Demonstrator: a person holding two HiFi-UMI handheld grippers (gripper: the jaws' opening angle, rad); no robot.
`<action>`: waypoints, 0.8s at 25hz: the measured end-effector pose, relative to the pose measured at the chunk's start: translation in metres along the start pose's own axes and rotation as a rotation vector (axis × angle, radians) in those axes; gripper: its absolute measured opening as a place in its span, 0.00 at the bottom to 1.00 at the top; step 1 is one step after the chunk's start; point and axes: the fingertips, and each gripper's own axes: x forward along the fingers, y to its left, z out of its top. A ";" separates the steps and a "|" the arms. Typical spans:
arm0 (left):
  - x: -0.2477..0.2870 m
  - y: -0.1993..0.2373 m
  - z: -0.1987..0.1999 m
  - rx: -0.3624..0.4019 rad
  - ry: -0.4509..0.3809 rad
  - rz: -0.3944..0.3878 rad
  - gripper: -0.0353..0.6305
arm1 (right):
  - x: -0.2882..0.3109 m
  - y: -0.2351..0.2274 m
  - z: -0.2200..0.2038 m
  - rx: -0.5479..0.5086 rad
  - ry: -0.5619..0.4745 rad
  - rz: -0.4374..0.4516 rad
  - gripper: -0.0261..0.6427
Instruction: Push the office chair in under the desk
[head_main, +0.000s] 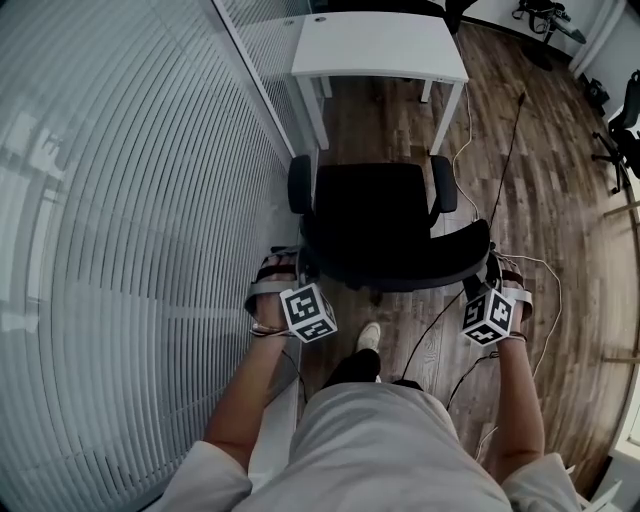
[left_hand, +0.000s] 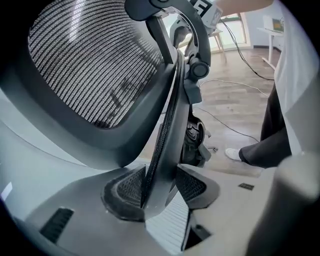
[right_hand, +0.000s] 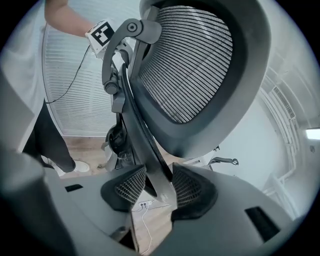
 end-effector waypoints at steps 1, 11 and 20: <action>0.006 0.003 -0.001 0.001 0.000 -0.001 0.35 | 0.005 -0.002 0.001 0.001 0.001 -0.001 0.30; 0.037 0.043 0.005 0.011 0.005 -0.001 0.35 | 0.037 -0.037 0.008 0.007 0.008 -0.016 0.30; 0.064 0.070 0.010 0.022 0.017 0.015 0.35 | 0.065 -0.060 0.009 0.013 0.009 -0.026 0.30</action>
